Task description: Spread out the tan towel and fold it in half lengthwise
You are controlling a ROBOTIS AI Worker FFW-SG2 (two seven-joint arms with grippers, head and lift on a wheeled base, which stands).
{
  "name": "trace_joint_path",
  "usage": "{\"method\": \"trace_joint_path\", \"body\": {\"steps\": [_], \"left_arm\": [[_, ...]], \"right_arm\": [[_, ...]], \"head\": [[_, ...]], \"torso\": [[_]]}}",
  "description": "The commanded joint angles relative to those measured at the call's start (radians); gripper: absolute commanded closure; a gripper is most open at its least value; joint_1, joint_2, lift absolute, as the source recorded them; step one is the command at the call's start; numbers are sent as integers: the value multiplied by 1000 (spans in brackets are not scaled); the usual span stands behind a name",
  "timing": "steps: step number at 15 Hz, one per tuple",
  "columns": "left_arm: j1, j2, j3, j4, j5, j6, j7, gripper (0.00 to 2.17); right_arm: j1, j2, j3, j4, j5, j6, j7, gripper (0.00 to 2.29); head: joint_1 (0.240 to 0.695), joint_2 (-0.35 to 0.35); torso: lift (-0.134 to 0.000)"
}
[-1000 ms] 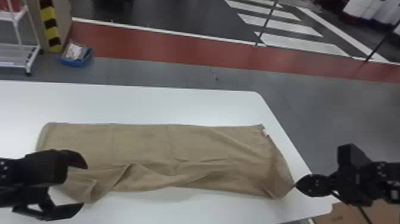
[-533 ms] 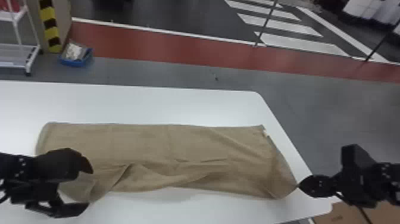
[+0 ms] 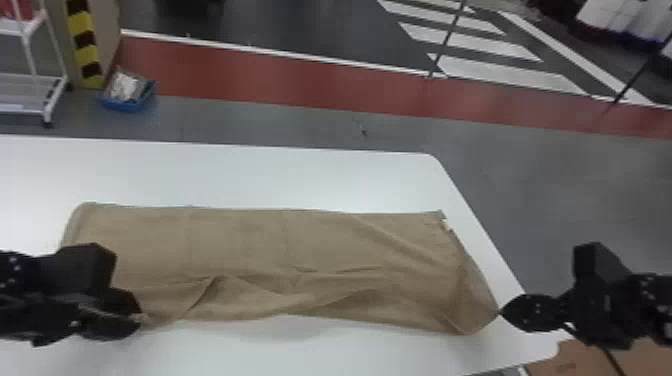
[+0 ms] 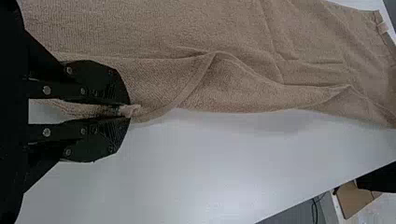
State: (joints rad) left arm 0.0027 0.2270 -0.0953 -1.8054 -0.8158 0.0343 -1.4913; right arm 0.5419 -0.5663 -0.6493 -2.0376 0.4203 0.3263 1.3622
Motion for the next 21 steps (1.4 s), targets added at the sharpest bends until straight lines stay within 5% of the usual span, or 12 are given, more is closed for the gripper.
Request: {"method": "trace_joint_path", "body": {"steps": [1, 3, 9, 10, 11, 12, 15, 21], "left_arm": [[0, 8, 54, -29, 20, -4, -21, 1075], [2, 29, 129, -54, 78, -4, -50, 1075], [43, 94, 273, -28, 106, -10, -38, 1069], [59, 97, 278, -22, 107, -7, -7, 829], [77, 94, 289, -19, 110, -4, 40, 259], [86, 94, 290, -19, 110, -1, 78, 9], [89, 87, 293, -23, 113, -1, 135, 16], [88, 97, 287, -35, 107, -1, 80, 259]], "right_arm": [[0, 5, 0, -1, 0, 1, 5, 1423], [0, 8, 2, -10, -1, 1, 5, 1423], [24, 36, 39, -116, -8, 66, 5, 1423], [24, 37, 46, -119, -3, 66, 5, 1423], [24, 40, 51, -122, 2, 66, 5, 1420], [24, 40, 57, -124, 5, 72, 5, 1423], [26, 43, 59, -131, 11, 84, 5, 1423], [32, 45, 53, -131, 12, 87, 5, 1420]], "head": [[695, -350], [695, -350], [695, -343], [695, -298], [695, -282], [695, -267], [695, -235], [695, -246]], "torso": [[-120], [-120], [-120], [-120], [-120], [-120], [-120], [-120]]}}
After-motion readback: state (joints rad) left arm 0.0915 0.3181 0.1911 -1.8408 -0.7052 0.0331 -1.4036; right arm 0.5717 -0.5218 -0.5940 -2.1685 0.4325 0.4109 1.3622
